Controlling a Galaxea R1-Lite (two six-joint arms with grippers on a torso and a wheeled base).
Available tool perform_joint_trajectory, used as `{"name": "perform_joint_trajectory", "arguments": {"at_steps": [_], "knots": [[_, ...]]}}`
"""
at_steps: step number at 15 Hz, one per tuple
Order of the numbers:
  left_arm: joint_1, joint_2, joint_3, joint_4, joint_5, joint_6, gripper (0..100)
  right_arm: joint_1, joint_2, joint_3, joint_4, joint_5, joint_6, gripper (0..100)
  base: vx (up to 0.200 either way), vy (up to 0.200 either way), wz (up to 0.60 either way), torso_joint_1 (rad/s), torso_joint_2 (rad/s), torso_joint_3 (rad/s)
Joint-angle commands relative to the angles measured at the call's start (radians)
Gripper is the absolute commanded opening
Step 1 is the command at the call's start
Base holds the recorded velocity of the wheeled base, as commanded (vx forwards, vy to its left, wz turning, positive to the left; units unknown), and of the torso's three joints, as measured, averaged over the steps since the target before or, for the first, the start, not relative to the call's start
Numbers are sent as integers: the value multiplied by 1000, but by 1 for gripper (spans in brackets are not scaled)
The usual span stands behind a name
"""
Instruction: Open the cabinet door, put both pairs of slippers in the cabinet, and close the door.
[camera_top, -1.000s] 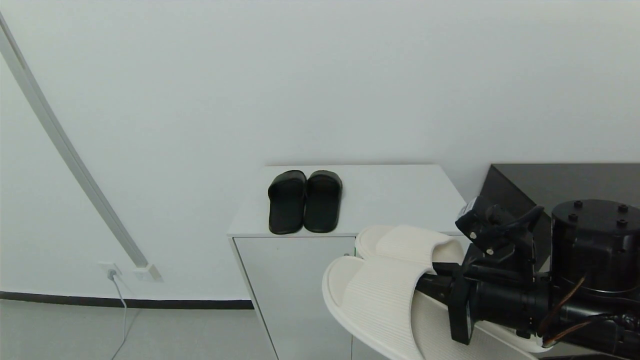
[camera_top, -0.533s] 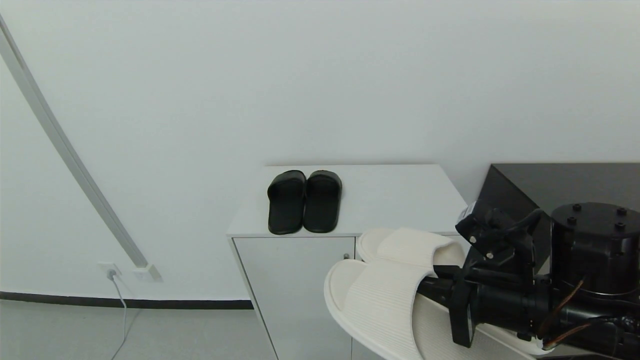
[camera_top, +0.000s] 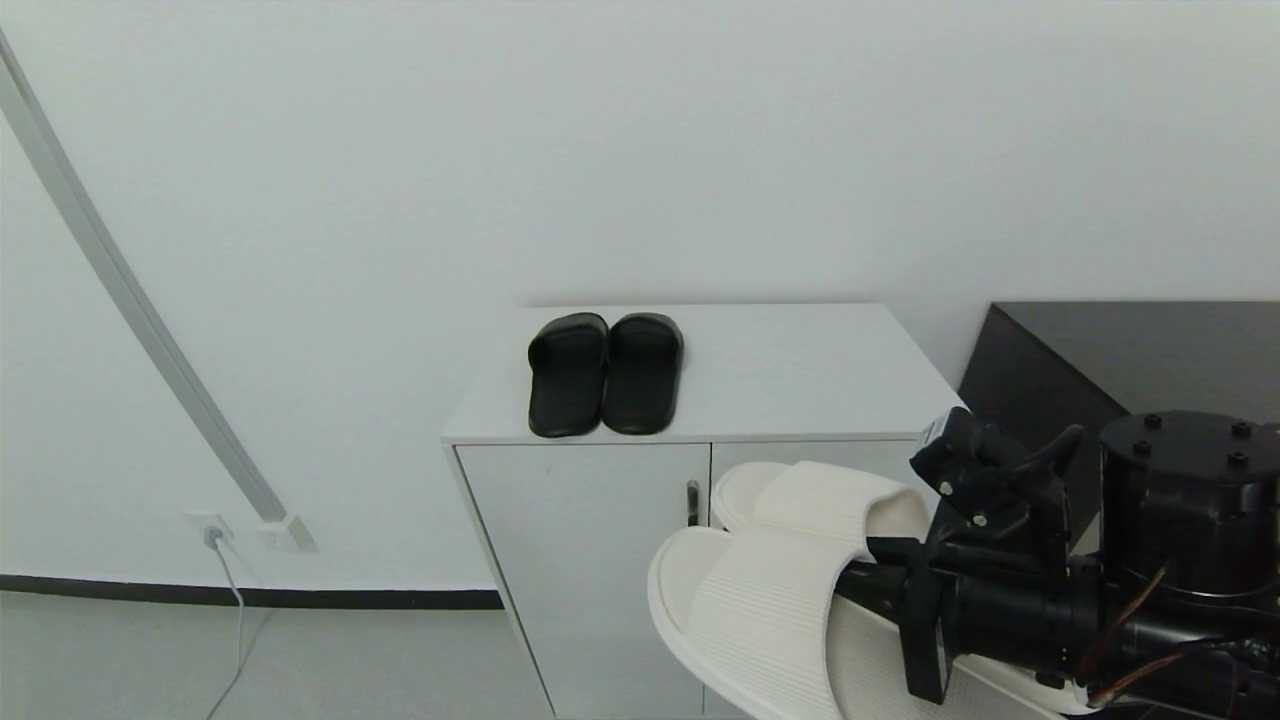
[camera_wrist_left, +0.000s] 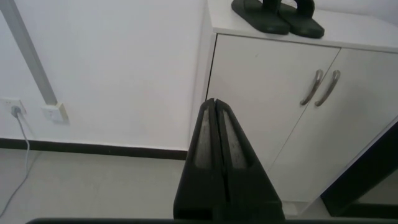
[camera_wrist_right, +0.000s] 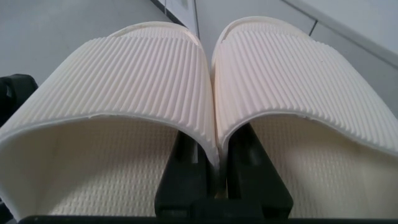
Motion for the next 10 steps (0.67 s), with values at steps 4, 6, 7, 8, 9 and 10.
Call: {"name": "perform_joint_trajectory", "arguments": {"at_steps": [4, 6, 7, 8, 9, 10], "knots": [[0, 1, 0, 0, -3, -3, 100, 1, -4, 33, -2, -1, -1, 0, 0, 0, 0, -228, 546, 312], [0, 1, 0, 0, -1, -4, 100, 1, 1, 44, -2, -7, -3, 0, 0, 0, 0, -220, 559, 312], [0, 1, 0, 0, -3, -4, 100, 1, 1, 45, -4, -7, -5, 0, 0, 0, 0, -212, 520, 320], [0, 1, 0, 0, -1, -3, 100, 1, 3, 47, -8, -7, -5, 0, 0, 0, 0, -207, 535, 325], [0, 1, 0, 0, -1, -3, 100, 1, 3, 47, -8, -7, -5, 0, 0, 0, 0, -203, 520, 320], [0, 1, 0, 0, -1, -3, 100, 1, 1, 50, -8, -7, -5, 0, 0, 0, 0, -193, 520, 325]]}}
